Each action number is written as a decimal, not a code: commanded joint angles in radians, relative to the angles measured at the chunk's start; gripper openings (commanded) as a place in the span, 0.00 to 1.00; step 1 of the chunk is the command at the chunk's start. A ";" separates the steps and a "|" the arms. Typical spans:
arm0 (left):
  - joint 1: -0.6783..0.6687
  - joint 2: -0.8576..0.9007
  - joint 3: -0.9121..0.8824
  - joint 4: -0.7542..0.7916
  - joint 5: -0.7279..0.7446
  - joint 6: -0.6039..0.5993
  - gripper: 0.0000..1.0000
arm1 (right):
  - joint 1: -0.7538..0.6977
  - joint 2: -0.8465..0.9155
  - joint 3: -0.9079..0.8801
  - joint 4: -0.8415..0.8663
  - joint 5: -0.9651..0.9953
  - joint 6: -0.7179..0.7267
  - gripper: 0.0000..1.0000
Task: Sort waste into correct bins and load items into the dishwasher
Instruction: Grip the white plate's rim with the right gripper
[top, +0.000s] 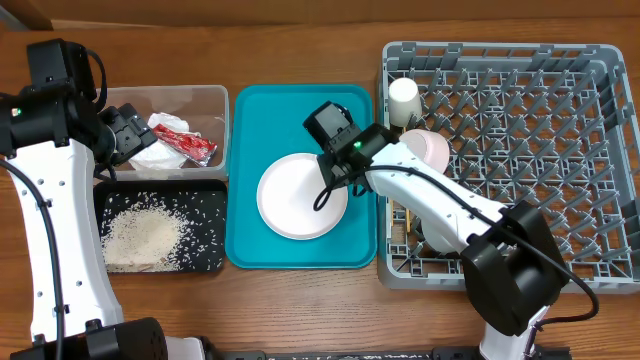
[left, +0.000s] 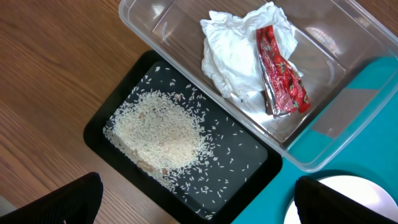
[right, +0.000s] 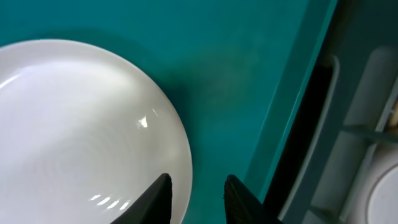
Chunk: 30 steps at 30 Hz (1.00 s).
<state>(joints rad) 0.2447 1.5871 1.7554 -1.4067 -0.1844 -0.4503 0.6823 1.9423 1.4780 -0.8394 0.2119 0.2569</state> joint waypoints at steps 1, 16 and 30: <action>0.002 0.003 0.014 0.000 -0.006 -0.003 1.00 | 0.002 0.014 -0.058 0.053 -0.018 -0.004 0.30; 0.002 0.003 0.014 0.000 -0.006 -0.003 1.00 | 0.003 0.047 -0.150 0.211 -0.091 -0.049 0.30; 0.002 0.003 0.014 0.000 -0.006 -0.002 1.00 | 0.005 0.087 -0.149 0.218 -0.194 -0.048 0.26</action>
<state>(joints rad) 0.2447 1.5871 1.7554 -1.4067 -0.1844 -0.4503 0.6823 2.0197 1.3327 -0.6216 0.0734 0.2119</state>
